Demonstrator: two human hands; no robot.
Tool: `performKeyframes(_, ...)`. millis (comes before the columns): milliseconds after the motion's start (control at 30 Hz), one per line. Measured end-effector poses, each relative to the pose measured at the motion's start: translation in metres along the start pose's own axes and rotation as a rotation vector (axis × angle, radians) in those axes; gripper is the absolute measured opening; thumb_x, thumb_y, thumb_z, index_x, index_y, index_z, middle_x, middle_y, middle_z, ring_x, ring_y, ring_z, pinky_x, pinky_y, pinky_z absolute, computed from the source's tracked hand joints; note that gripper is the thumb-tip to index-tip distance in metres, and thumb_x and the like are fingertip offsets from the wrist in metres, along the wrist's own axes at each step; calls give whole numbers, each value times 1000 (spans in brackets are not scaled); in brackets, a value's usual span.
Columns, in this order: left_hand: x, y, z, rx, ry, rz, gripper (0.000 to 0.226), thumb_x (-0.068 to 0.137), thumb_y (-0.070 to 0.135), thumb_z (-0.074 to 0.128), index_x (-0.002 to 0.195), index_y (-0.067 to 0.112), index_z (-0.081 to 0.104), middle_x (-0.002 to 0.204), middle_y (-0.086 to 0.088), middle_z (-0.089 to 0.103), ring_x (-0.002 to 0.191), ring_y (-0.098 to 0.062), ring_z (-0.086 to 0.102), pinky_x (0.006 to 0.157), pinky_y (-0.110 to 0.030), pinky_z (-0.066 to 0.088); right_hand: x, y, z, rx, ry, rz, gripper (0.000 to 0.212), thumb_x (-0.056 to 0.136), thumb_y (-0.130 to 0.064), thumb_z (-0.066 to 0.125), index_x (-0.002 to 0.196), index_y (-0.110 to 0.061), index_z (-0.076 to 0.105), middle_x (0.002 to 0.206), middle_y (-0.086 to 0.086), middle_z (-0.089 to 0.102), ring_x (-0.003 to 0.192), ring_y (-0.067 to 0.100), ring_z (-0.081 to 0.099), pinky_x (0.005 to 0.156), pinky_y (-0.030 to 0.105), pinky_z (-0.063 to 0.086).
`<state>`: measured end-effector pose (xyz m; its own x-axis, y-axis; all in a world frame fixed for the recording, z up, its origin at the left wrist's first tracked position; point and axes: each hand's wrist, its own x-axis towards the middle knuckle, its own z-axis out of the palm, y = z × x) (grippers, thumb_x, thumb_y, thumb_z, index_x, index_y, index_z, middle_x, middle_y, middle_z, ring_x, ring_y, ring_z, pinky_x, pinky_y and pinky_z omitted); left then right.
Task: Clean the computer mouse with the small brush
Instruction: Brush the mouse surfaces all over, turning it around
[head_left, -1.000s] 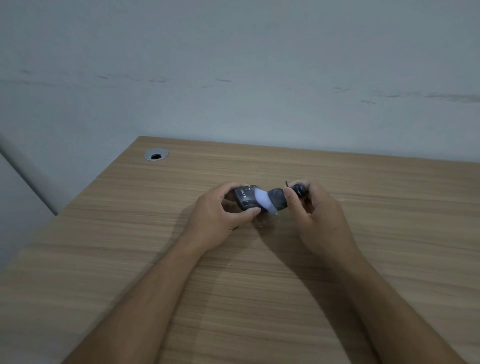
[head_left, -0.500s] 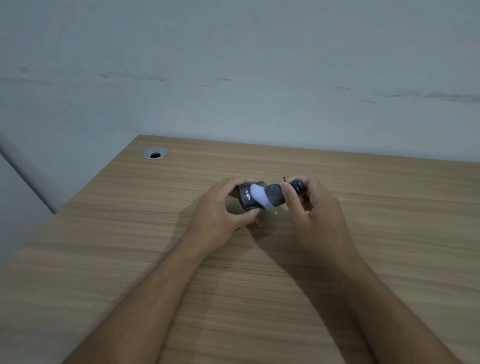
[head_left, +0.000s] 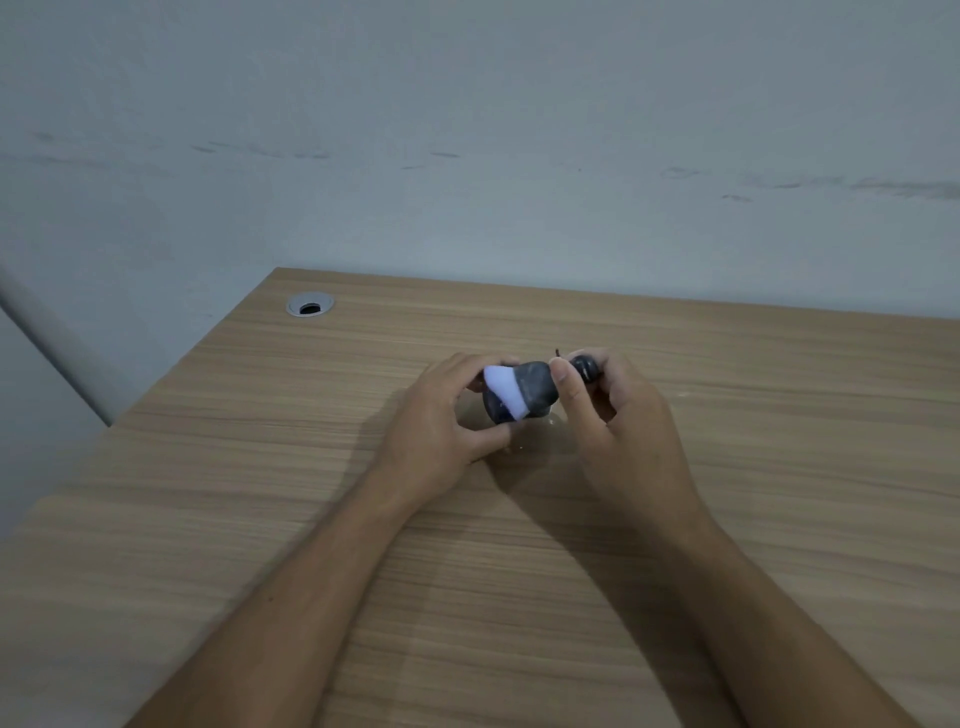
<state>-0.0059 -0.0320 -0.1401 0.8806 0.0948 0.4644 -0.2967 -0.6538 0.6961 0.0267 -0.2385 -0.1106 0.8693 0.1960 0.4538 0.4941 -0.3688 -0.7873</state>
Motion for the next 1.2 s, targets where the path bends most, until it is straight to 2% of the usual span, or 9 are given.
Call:
performKeyframes(67,0,-3,0,3,2,11,61,82,23,95,138,26,74,122,12,76,115,-13,69,105,-39,55,4,10,-4,-20,54,52,19,109,-39,64,108,-22,73,85,-4,76,80,13,67,68,24,50)
performKeyframes(200,-1,-2,1,-44,9,22,61,84,29,98,140,32,74,127,16,77,117,-13,71,108,-33,54,11,25,-11,-107,123,118,18,108,-38,64,110,-23,73,82,-12,71,78,-2,64,63,10,43)
performKeyframes(400,0,-3,4,-29,10,-19,63,82,25,98,140,28,74,127,17,77,116,-10,69,106,-30,52,5,6,-14,39,132,47,15,109,-38,63,103,-26,71,78,-1,70,70,16,61,66,30,47)
performKeyframes(500,0,-1,3,-12,-7,-44,61,80,29,99,137,28,75,126,17,77,119,-9,67,106,-31,53,-3,-7,-6,38,22,-50,12,108,-32,67,106,-22,73,85,-5,74,75,10,67,67,20,49)
performKeyframes(567,0,0,2,-19,-17,-30,64,78,26,97,138,32,74,129,19,77,125,-10,68,108,-36,55,-5,-5,1,13,-28,-68,11,107,-32,68,106,-21,72,88,-5,75,79,11,69,70,23,51)
performKeyframes(800,-1,-1,-1,-31,42,-36,59,81,30,99,135,34,76,125,20,79,118,-9,72,107,-32,55,9,23,-12,-134,78,35,14,106,-34,69,105,-21,74,69,-14,62,66,-5,59,60,9,39)
performKeyframes(900,0,0,0,-48,36,-45,57,82,33,99,134,36,76,123,21,79,117,-8,71,106,-27,53,12,28,-14,-150,99,92,17,107,-35,68,109,-20,76,73,-17,64,69,-12,60,62,4,40)
performKeyframes(1067,-1,-1,3,-1,48,-74,57,80,33,99,131,38,76,115,27,76,112,-1,68,99,-17,50,2,2,-9,20,106,1,15,108,-35,67,105,-22,75,77,-8,70,64,2,59,61,13,43)
performKeyframes(1200,0,-3,3,-22,22,-84,53,77,29,99,125,38,77,116,23,79,115,-6,69,99,-29,55,-4,-3,4,10,-13,-77,13,107,-33,69,105,-21,74,86,-5,75,76,10,68,69,25,52)
